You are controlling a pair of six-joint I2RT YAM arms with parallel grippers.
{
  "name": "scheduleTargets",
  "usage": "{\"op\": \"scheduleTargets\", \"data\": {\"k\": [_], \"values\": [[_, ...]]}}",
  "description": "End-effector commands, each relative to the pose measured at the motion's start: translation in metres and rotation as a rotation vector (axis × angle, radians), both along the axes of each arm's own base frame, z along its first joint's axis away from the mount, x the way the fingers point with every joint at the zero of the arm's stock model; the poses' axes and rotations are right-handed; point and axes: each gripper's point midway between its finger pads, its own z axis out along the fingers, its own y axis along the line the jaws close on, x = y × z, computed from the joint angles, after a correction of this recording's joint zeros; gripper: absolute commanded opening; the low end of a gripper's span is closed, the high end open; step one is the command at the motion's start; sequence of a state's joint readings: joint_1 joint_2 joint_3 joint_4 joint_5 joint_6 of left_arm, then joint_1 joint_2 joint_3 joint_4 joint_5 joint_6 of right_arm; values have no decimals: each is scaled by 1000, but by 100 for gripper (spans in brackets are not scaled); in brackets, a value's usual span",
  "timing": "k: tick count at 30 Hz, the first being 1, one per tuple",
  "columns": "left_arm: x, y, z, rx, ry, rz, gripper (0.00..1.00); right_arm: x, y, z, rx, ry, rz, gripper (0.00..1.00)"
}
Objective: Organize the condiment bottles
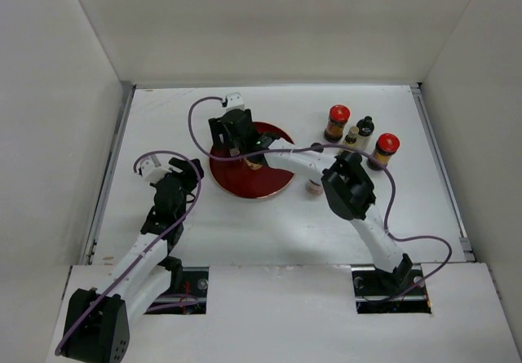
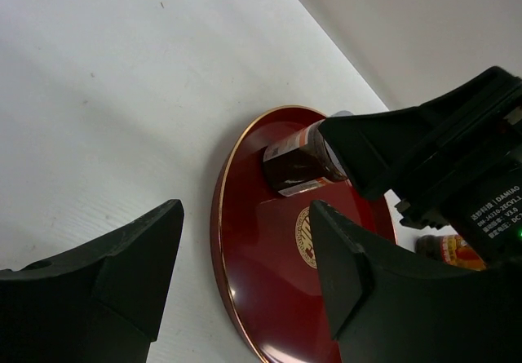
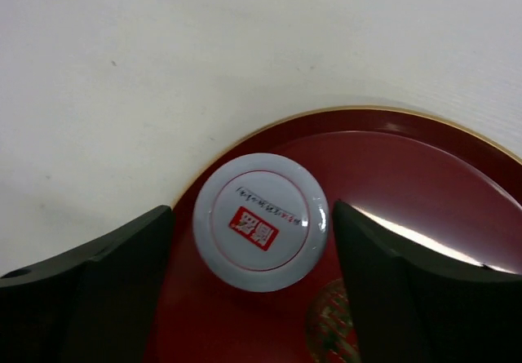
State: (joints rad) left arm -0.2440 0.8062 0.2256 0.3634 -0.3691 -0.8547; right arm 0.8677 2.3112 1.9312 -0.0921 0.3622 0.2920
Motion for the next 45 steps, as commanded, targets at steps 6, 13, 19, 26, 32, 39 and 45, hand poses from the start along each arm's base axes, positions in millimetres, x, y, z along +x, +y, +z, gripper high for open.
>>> {"op": "scheduleTargets", "data": {"k": [6,13,19,26,32,39,45], "values": [[2,-2,11,-31,-54,-8,61,-19,-17,132,252,-172,-6,93],[0,-6,16,-26,-68,-20,60,-35,-153,148,247,-202,-191,50],[1,-11,17,-24,-70,-31,59,-50,-271,92,94,-104,-427,41],[4,-14,13,-18,-58,-38,59,-50,-291,56,21,-17,-429,85],[3,-12,14,-15,-63,-34,59,-43,-281,38,-6,15,-401,85],[4,-15,11,-18,-54,-44,59,-40,-276,16,-21,62,-396,74],[5,-15,11,-20,-56,-44,59,-37,-274,17,-20,62,-395,51]]}}
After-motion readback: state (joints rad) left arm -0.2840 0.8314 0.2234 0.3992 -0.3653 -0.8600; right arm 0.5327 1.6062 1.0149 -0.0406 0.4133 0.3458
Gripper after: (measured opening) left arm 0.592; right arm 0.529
